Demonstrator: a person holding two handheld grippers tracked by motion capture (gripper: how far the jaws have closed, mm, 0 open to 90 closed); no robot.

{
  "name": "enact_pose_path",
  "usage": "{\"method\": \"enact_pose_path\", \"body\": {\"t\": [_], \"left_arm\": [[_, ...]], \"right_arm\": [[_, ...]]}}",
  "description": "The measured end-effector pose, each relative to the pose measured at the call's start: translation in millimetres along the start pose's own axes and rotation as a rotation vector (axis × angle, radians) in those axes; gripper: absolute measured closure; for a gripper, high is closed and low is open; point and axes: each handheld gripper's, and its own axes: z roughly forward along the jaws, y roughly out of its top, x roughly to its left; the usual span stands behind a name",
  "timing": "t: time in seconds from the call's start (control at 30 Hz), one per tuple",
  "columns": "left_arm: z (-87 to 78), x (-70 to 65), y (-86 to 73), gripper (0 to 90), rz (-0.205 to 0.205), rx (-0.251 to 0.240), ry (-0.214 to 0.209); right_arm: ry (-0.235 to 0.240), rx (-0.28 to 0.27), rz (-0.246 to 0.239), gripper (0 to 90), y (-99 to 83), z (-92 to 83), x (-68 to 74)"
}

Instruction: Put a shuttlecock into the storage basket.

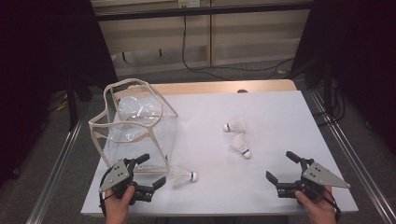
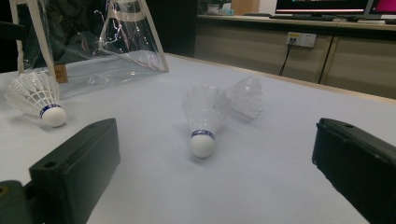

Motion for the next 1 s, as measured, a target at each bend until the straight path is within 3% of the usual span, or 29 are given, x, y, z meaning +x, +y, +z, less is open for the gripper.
{"method": "enact_pose_path", "body": {"t": [0.7,1.0], "left_arm": [[8.1,-3.7,0.7,1.3,-0.006,0.032,-0.055],[13.7,-5.6,0.3,1.5,-0.006,0.082,-0.085]], "right_arm": [[-0.001,0.002,0.003,0.8,-0.1,-1.0,0.1],[-0.002,0.000,0.003,0.8,0.0,-1.5,0.8]]}}
